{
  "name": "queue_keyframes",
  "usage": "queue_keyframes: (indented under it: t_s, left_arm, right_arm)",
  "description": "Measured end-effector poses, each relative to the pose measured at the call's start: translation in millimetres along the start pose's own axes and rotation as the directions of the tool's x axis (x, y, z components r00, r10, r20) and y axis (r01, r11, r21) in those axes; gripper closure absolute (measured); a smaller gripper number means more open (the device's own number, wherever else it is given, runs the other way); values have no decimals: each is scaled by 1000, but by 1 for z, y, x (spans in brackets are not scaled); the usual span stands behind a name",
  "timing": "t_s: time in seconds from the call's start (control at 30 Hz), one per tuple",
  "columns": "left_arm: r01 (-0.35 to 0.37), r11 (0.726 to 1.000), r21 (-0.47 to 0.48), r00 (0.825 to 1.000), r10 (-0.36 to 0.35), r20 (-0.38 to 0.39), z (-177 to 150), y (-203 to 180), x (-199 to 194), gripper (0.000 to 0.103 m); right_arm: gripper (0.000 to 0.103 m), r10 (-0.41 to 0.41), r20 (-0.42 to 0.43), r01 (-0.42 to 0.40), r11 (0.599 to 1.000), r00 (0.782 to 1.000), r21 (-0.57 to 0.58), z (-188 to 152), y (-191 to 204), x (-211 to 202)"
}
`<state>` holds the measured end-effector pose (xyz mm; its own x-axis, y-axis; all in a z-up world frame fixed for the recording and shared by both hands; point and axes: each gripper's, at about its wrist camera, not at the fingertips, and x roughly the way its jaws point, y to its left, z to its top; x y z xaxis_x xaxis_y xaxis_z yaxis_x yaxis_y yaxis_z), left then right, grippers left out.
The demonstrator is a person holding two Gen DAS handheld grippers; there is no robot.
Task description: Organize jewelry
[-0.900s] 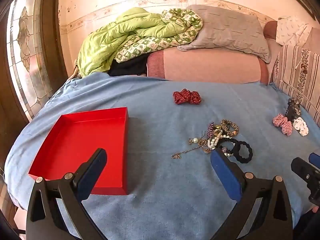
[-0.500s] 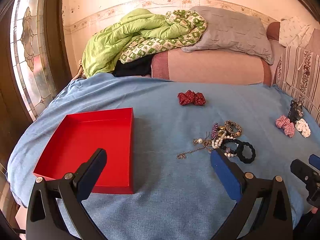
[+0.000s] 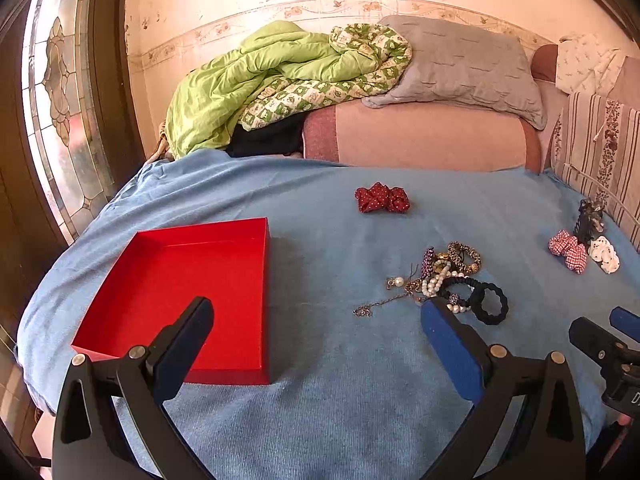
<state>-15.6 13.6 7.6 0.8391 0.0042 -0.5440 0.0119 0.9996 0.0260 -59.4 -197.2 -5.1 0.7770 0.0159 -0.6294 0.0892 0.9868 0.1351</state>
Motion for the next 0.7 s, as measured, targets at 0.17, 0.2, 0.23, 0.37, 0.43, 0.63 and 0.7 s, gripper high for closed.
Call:
queue_keyframes:
  t_s: [0.17,0.2,0.23,0.37,0.43,0.63,0.7]
  left_arm:
    - [-12,999,33,1000,13,-9,-1,-4,-4,0]
    - [-16,999,40,1000,16,-11,-1,-4,-5,0]
    - [-29,998,63,999,31,-19,0,-6,-4,0]
    - [-29,998,56,999,31,-20,-1,-5,-6,0]
    - [-40,997,71,999,41,-20,-1,-6,-7,0]
    - [-34,996,78,998,38,-47,-4,-6,-11,0]
    - [-8,999,50,998,11,-59,-5,-1,-9,0]
  right_arm:
    - [5,-16,12,16,999,1000,-27,0,1,1]
    - [5,-1,4,2,1000,1000,-11,1,0,1]
    - [5,-2,1,2,1000,1000,-12,0,0,1]
    - [5,-6,0,6,1000,1000,-26,0,2,2]
    - [5,-4,-1,3,1000,1000,-30,0,3,2]
    - [5,12,-9,-13,999,1000,-32,-1,2,8]
    - [5,24,-18,-25,999,1000,-25,0,3,11]
